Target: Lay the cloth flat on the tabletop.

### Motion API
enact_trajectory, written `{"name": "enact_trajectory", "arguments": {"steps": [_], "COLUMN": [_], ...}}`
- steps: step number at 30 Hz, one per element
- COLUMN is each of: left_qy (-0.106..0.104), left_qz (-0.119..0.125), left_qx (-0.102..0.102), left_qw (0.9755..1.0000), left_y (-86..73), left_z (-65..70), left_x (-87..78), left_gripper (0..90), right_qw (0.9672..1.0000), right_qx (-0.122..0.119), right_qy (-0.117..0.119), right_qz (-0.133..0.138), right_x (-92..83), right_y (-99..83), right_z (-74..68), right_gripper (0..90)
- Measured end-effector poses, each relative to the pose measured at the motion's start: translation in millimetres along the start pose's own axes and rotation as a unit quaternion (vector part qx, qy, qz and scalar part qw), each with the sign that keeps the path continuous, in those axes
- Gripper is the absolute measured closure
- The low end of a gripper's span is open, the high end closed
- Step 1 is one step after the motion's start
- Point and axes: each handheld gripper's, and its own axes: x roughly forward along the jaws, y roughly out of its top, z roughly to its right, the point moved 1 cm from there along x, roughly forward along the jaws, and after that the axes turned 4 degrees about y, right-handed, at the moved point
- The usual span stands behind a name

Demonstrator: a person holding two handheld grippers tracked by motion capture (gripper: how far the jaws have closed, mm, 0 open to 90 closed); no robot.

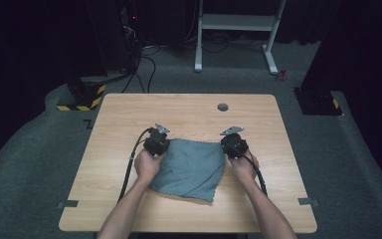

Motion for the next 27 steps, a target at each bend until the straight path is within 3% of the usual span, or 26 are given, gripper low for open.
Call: {"name": "enact_trajectory", "arguments": {"steps": [5, 10, 13, 16, 18, 21, 22, 27], "left_qy": [0.008, 0.015, 0.031, 0.025, 0.018, 0.007, -0.011, -0.038], "left_qz": [-0.022, -0.018, -0.020, -0.018, -0.009, -0.007, -0.009, 0.003], "left_qx": [-0.002, -0.015, 0.002, -0.006, -0.006, -0.005, -0.005, 0.026], "left_qw": [0.9997, 0.9996, 0.9993, 0.9995, 0.9998, 0.9999, 0.9999, 0.9989], "left_y": [-4.7, -1.9, 1.7, 2.4, 0.9, -1.7, -6.0, -24.3], "left_z": [-0.6, -4.9, -6.5, -8.8, -9.1, -8.1, -5.2, 6.9], "left_x": [14.2, 18.5, 19.3, 15.9, 10.2, 4.5, -2.8, -29.9], "left_gripper": [90.0, 89.8, 89.4, 71.3, 66.3, 61.5, 60.4, 57.7], "right_qw": [0.9998, 0.9996, 0.9996, 0.9989, 0.9988, 0.9992, 0.9990, 0.9986], "right_qx": [0.017, 0.010, 0.005, 0.019, 0.031, 0.040, 0.044, 0.024], "right_qy": [0.000, -0.012, -0.023, -0.023, -0.019, -0.008, 0.003, 0.042], "right_qz": [-0.005, -0.022, -0.018, -0.037, -0.033, -0.005, 0.004, 0.019], "right_x": [13.4, 28.3, 32.2, 36.6, 33.6, 19.8, 12.9, -11.7], "right_y": [6.3, 10.5, 13.6, 8.7, 5.5, 2.8, 0.4, -20.2], "right_z": [8.1, 9.6, 10.3, 13.0, 16.8, 16.9, 14.6, -3.2], "right_gripper": [90.0, 90.0, 89.4, 84.3, 80.1, 77.4, 77.3, 77.7]}}
